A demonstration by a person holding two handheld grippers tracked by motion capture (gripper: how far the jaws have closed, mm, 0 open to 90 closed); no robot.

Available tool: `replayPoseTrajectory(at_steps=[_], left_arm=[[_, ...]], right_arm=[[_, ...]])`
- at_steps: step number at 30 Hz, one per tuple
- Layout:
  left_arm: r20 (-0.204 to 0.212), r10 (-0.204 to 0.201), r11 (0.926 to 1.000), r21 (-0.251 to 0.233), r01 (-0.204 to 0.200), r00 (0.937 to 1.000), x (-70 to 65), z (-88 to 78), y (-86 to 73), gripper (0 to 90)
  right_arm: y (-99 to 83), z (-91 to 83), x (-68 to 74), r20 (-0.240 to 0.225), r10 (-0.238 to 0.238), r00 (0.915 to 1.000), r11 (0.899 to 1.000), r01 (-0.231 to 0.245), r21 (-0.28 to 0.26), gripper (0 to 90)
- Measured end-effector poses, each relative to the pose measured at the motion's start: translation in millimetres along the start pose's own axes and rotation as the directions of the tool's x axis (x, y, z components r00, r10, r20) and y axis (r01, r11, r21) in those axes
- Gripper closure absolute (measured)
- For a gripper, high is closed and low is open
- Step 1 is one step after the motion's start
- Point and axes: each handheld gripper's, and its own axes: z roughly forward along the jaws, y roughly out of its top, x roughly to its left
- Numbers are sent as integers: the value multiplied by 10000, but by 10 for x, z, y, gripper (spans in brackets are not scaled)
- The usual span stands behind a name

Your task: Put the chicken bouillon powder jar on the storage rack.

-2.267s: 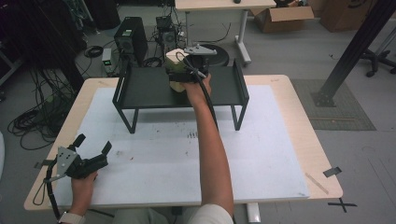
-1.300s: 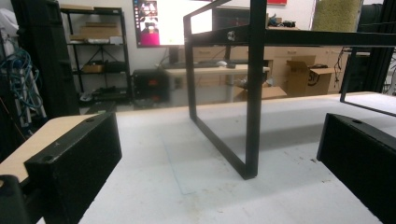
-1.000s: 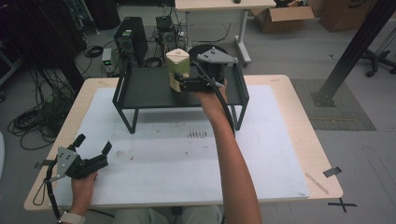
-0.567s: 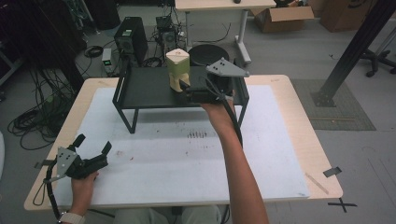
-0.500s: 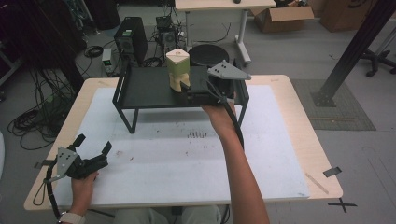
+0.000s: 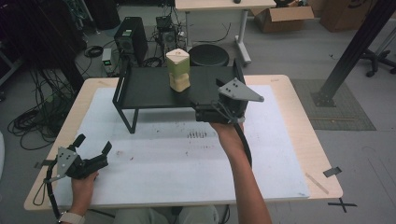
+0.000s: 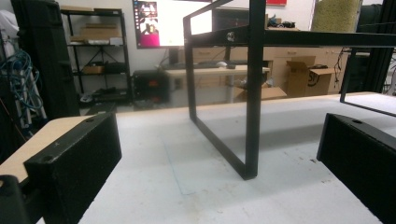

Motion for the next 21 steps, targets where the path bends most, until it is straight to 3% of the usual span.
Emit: replayPoseTrajectory(at_steps=[10, 21], left_arm=[[0, -7, 10000, -11, 7, 10000, 1, -1, 0, 3], [9, 5, 10000, -6, -5, 10000, 0, -2, 0, 3]], right_arm=[[-268, -338, 7, 389, 209, 9990, 9992, -195, -347, 0], [-500, -611, -84, 970, 497, 9940, 9979, -455, -454, 0]])
